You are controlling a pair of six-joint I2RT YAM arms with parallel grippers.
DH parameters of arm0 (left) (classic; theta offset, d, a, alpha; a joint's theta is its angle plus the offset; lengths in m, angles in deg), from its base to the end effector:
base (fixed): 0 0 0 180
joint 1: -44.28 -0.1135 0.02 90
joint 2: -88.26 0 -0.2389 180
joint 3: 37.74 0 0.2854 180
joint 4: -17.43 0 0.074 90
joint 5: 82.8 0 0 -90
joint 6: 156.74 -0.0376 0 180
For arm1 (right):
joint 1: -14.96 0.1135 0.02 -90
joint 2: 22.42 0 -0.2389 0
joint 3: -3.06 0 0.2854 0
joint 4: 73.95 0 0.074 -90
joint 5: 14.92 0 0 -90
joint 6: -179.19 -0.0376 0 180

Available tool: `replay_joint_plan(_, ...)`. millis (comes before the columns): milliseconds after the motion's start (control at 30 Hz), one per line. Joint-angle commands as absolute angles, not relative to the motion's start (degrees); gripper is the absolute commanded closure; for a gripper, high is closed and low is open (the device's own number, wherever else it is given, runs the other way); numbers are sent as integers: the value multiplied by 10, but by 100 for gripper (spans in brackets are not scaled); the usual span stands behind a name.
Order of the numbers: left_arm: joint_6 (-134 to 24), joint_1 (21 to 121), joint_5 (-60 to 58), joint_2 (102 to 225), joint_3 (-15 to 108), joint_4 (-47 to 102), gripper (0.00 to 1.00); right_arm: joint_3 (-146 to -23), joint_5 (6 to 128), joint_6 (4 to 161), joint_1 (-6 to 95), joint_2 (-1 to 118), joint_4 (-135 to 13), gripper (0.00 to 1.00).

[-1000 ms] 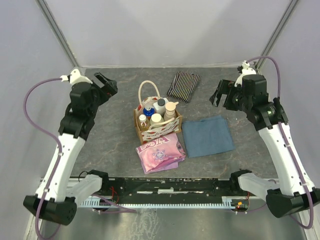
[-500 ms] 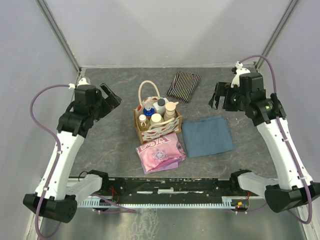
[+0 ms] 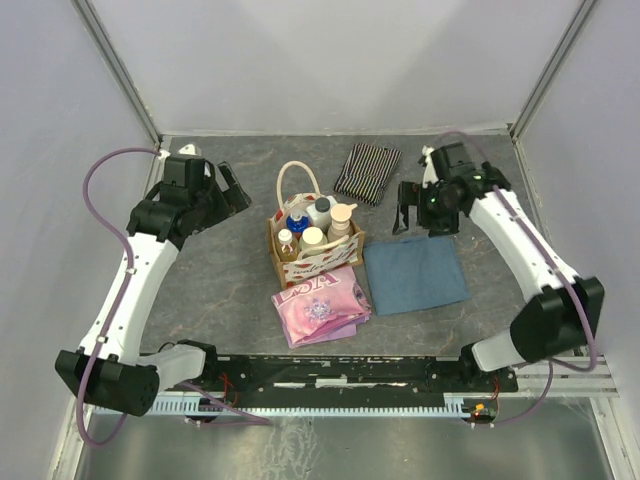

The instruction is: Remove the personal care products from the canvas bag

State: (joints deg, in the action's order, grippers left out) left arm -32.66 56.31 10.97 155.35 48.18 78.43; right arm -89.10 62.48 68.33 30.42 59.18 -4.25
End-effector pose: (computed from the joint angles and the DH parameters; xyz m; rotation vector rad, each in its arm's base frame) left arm 0.2741 -0.0559 0.3508 -0.4786 2.2786 -0.3338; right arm 0.3086 0.0939 0.3071 0.0442 2.6532 0.5064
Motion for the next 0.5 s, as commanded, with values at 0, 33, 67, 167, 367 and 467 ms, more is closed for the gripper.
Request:
replay_joint_plan(0,-361,563,114,1554,501,770,0,-856,704,658,344,638,-26,0)
replay_joint_plan(33,-362,562,115,1558,503,772,0,-850,708,649,349,651,-36,0)
replay_joint_plan(67,-364,563,115,1563,503,773,0,-850,714,640,349,666,-38,0)
replay_joint_plan(167,-363,562,111,1573,502,768,0,-862,746,615,352,720,-35,0)
replay_joint_plan(367,-369,562,106,1591,508,765,0,-885,767,584,354,776,-73,0)
replay_joint_plan(467,-371,563,101,1592,512,766,0,-919,774,585,356,823,-31,0)
